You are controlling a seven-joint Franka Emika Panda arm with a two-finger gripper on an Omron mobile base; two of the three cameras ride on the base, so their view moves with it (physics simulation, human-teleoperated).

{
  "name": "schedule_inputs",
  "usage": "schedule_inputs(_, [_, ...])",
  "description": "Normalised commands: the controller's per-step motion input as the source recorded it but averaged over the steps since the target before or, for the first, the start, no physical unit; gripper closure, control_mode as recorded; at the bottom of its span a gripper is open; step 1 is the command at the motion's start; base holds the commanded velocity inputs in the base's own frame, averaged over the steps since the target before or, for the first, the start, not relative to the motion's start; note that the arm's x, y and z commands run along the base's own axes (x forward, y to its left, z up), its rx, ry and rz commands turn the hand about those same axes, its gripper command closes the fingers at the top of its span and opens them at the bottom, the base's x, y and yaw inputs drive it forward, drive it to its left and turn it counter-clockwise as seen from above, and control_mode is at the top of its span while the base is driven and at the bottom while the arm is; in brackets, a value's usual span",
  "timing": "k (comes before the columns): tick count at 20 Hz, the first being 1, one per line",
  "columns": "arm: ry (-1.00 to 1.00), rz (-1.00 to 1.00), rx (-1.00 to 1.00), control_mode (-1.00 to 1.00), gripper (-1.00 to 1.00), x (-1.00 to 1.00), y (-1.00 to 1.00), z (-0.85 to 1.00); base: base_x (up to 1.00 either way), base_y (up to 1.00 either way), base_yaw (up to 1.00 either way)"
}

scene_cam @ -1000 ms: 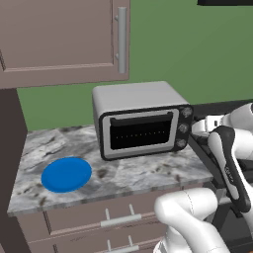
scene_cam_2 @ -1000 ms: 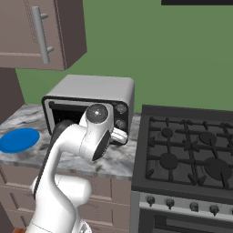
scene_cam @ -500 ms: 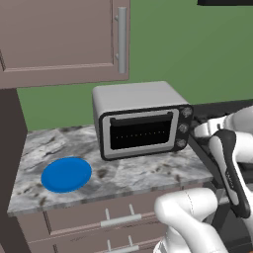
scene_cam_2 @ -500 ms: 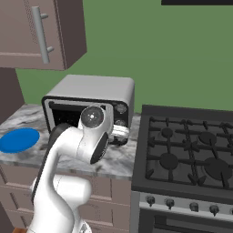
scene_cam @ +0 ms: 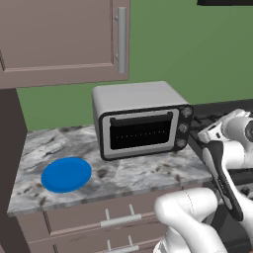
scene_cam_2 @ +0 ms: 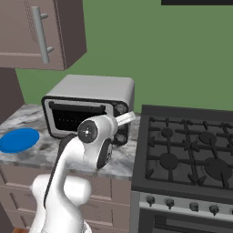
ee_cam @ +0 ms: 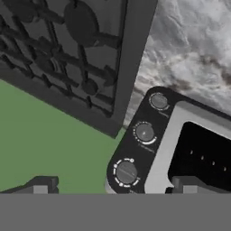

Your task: Pull the toaster oven rack outwards. Pick up the baguette from the plate and place it on the toaster oven rack. Close the toaster oven door fully and set the temperature to the lowest setting.

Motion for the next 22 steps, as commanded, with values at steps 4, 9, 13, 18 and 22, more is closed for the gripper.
schedule_inputs(4, [-0.01, 0.22, -0.89, -1.00, -1.00, 0.96, -0.04, 0.08, 0.00, 0.00, 0.00])
schedule_inputs(9, [0.01, 0.14, -0.98, -1.00, -1.00, 0.96, -0.17, 0.00, 0.00, 0.00, 0.00])
schedule_inputs(13, [0.00, 0.10, -0.99, -1.00, -1.00, 0.12, -0.84, 0.24, 0.00, 0.00, 0.00])
schedule_inputs(18, [0.10, 0.16, -0.87, -1.00, -1.00, -0.20, -0.95, 0.50, 0.00, 0.00, 0.00])
schedule_inputs(22, [-0.08, 0.48, -0.81, -1.00, -1.00, 0.00, -0.37, 0.34, 0.00, 0.00, 0.00])
